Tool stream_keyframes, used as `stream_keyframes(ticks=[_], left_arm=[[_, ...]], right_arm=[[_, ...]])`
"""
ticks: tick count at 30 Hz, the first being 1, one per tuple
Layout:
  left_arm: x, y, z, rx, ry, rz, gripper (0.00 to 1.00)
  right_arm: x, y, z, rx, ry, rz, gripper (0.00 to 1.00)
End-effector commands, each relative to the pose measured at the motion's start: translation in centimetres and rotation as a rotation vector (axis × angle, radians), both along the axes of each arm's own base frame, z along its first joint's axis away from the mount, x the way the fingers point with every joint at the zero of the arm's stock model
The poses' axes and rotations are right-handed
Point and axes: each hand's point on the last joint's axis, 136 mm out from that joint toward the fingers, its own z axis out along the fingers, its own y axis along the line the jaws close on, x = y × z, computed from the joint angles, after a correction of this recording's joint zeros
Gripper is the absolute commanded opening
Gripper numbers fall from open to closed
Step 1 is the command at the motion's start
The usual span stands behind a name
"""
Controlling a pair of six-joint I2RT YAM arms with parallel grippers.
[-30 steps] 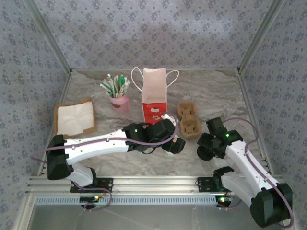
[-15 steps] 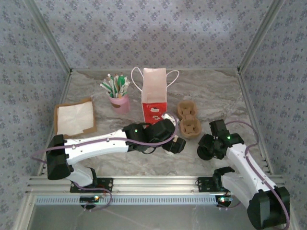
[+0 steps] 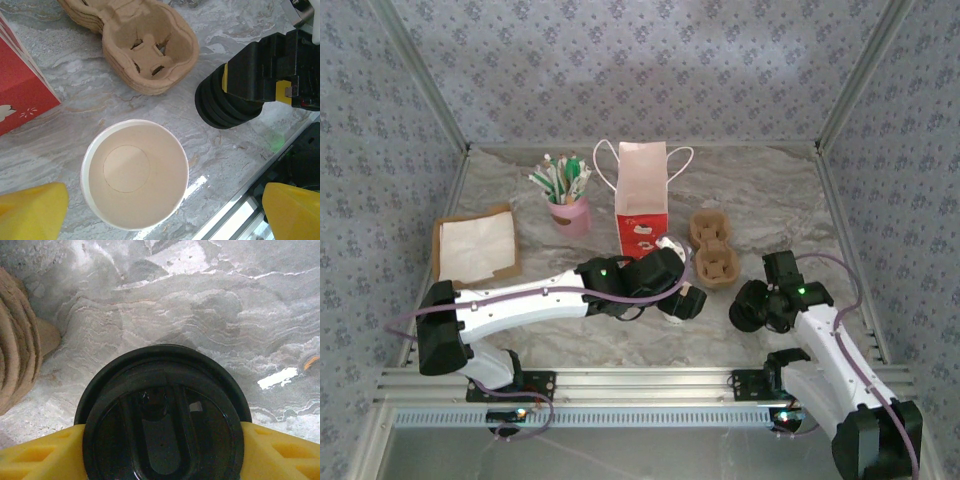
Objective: Pack the takeout coffee
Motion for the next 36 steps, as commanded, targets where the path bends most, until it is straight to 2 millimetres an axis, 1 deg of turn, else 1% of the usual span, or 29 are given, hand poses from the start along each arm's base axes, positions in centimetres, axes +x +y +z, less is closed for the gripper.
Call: stream_keyframes(ticks=[1,15,26,32,34,36], left_arm=[[0.2,0.0,0.7,-0.021,-0.009,0.002,0.99],[0.3,0.0,0.7,-0.023,-0.010,0.004,0.99],[0.3,-0.1,0.7,-0.023,-0.006,0.000,0.99],[0.3,-0.2,0.8,-0.027,-0.008,0.001,0.99],[0.3,-0.2,0.7,-0.025,-0.006,0.002,0.99],[0.3,-0.2,0.6,-0.023,-0.004,0.001,0.99]], right_arm=[[-0.2,0.0,0.6,0.003,0.002,0.017,0.71],[0.2,-0.3,1.8,-0.014,-0.030,0.008,0.72],[0.2,-0.2,0.9,-0.016,-0.008,0.015,0.77],[0.3,-0.2,0.8,-0.016,-0.009,0.016,0.77],[0.3,-0.2,0.8,-0.015,-0.009,0.018,0.75],[0.2,-0.2,0.8,-0.016,-0.008,0.017,0.75]])
